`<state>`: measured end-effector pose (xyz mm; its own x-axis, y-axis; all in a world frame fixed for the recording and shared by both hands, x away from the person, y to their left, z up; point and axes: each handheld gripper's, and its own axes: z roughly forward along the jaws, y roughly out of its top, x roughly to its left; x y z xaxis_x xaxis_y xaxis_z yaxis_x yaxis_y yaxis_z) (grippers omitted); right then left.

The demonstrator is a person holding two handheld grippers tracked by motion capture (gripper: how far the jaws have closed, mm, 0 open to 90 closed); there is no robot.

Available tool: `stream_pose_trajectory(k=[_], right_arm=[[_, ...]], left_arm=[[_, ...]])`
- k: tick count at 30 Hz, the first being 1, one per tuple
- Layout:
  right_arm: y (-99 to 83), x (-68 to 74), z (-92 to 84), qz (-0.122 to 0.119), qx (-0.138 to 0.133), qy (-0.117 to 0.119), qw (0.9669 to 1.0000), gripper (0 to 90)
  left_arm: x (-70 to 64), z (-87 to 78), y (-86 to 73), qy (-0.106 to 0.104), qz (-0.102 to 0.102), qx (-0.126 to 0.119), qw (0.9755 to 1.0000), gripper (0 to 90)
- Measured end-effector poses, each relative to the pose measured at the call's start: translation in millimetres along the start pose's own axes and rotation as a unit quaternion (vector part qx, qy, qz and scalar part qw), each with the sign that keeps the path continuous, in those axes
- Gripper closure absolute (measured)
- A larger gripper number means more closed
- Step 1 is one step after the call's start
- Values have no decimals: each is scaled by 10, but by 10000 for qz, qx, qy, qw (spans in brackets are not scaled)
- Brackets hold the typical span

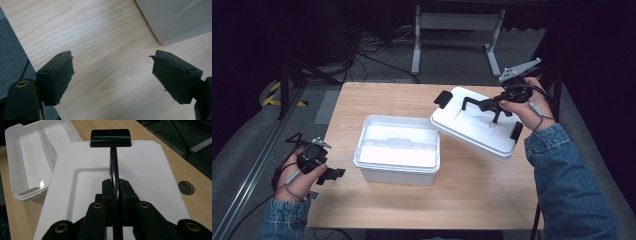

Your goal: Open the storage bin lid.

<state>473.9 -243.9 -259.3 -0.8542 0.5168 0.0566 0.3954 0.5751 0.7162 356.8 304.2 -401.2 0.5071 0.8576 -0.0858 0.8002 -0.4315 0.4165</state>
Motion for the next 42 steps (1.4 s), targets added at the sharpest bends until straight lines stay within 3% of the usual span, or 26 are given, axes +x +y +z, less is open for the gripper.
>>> stream_pose_trajectory(k=[16, 42], right_arm=[[-361, -279, -10, 305, 86, -281, 9991, 849], [-963, -622, 304, 805, 359, -529, 9947, 850]], left_arm=[[-2, 17, 5, 1, 13, 16, 10000, 178], [28, 50, -13, -8, -89, 55, 9999, 178]])
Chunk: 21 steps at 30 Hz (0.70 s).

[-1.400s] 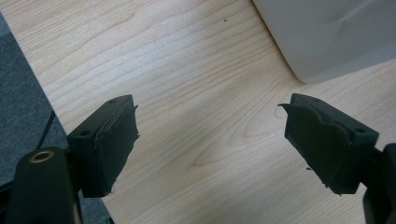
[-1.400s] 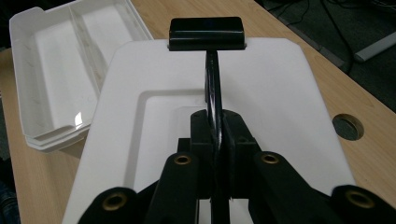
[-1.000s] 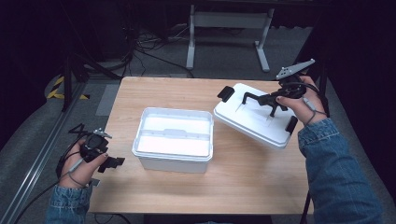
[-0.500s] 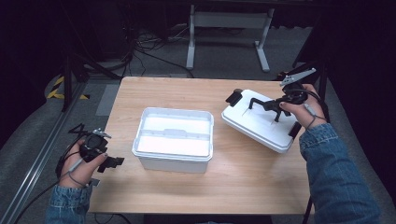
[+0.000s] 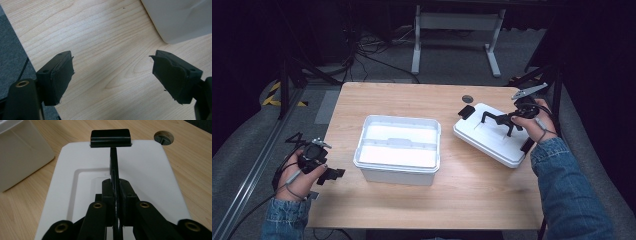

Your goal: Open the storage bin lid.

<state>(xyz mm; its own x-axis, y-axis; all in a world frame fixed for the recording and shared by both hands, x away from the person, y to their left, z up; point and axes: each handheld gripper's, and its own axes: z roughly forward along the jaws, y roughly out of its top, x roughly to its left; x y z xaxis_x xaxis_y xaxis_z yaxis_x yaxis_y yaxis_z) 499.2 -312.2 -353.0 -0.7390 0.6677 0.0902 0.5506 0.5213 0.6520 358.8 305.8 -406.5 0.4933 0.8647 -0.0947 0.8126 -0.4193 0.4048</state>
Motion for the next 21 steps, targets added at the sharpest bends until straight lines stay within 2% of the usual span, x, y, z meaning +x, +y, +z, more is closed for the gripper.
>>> stream_pose_trajectory(k=[11, 21], right_arm=[[-147, -60, 146, 66, 34, -61, 10000, 850], [-268, -88, 264, 156, 88, -11, 9998, 850]], left_arm=[[-1, 6, 1, -9, 12, 14, 10000, 178], [1, 15, 1, -14, 14, 32, 10000, 178]])
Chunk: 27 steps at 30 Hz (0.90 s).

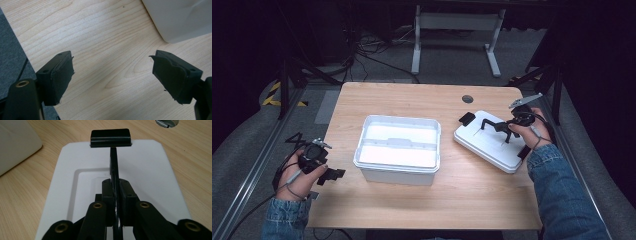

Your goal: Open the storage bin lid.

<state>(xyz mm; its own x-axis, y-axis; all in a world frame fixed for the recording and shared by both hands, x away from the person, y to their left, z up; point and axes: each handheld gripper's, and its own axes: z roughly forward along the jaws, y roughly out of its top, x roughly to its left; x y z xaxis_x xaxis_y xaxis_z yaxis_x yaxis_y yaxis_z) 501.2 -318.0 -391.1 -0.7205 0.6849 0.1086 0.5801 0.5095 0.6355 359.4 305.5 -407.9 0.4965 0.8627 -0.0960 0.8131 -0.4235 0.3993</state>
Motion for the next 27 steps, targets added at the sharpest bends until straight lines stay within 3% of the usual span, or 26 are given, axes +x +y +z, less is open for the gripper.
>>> stream_pose_trajectory(k=[17, 27], right_arm=[[-135, -23, 144, 195, 96, 178, 9996, 848], [-196, -75, 186, 503, 186, 246, 9983, 841]], left_arm=[[-1, 4, 7, 18, 1, -3, 10000, 178], [-4, 16, 20, 2, 21, 9, 10000, 178]])
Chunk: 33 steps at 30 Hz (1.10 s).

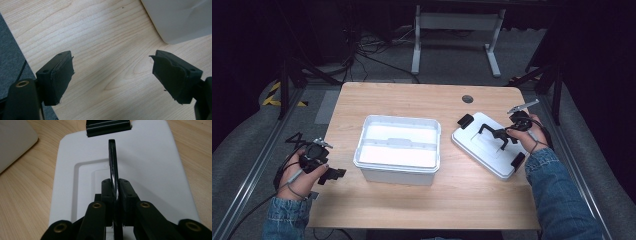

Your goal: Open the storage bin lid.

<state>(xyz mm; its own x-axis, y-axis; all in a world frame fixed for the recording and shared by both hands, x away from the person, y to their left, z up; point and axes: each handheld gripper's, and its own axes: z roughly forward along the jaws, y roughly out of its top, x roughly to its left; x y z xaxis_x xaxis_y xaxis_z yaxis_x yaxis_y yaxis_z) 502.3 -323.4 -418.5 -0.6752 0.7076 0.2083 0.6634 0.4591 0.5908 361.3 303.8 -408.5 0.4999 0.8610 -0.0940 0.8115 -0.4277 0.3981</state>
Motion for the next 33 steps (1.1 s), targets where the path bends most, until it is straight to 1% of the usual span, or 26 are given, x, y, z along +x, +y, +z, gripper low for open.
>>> stream_pose_trajectory(k=[4, 6, 9, 10, 11, 12, 13, 16, 19, 21, 22, 23, 24, 25, 26, 29, 30, 31, 33], right_arm=[[-6, -24, -8, 102, 12, -87, 9999, 804], [-10, -42, -11, 117, -68, -217, 9997, 725], [-16, -65, -27, 111, -167, -377, 9991, 649], [-16, -65, -27, 111, -167, -377, 9991, 649], [-13, -64, -44, 89, -204, -448, 9987, 604], [-13, -64, -44, 89, -204, -448, 9987, 604], [-8, -56, -66, 95, -245, -466, 9986, 575], [1, -34, -94, 74, -313, -516, 9981, 550], [24, 37, -166, 5, -436, -558, 9975, 533], [31, 57, -186, -27, -462, -562, 9973, 529], [39, 84, -204, -33, -498, -553, 9972, 527], [60, 139, -244, -109, -573, -569, 9967, 527], [60, 139, -244, -109, -573, -569, 9967, 527], [70, 169, -266, -153, -611, -570, 9964, 525], [80, 203, -287, -184, -660, -565, 9960, 523], [106, 318, -347, -295, -763, -492, 9954, 510], [113, 355, -362, -323, -788, -467, 9953, 508], [118, 393, -375, -354, -807, -433, 9952, 506], [126, 463, -398, -402, -832, -370, 9950, 502]], left_arm=[[4, 0, 4, 3, 17, -9, 10000, 178], [0, 0, 7, 2, 11, -11, 10000, 178], [3, 1, 12, -10, 28, -8, 10000, 178], [3, 2, 16, -28, 17, -9, 10000, 178], [-1, 6, 25, -38, 1, -17, 10000, 178], [-1, 6, 25, -38, 1, -17, 10000, 178], [-3, 12, 41, -51, 23, -6, 10000, 178], [-11, 24, 55, -54, 29, -6, 10000, 178], [-17, 37, 63, -43, 93, 26, 9999, 178], [-18, 36, 63, -44, 93, 27, 9999, 178], [-19, 36, 62, -59, 79, 25, 9999, 178], [-18, 35, 61, -51, 86, 19, 9999, 178], [-19, 31, 56, -54, 82, 37, 9999, 178], [-25, 32, 48, -62, 46, 30, 10000, 178], [-24, 29, 43, -58, 54, 35, 10000, 178], [-25, 15, 27, -41, 25, 10, 10000, 178], [-20, 12, 23, -24, 56, 14, 10000, 178], [-24, 12, 17, -38, 24, 22, 10000, 178], [-20, 8, 9, -3, 44, 33, 10000, 178]])
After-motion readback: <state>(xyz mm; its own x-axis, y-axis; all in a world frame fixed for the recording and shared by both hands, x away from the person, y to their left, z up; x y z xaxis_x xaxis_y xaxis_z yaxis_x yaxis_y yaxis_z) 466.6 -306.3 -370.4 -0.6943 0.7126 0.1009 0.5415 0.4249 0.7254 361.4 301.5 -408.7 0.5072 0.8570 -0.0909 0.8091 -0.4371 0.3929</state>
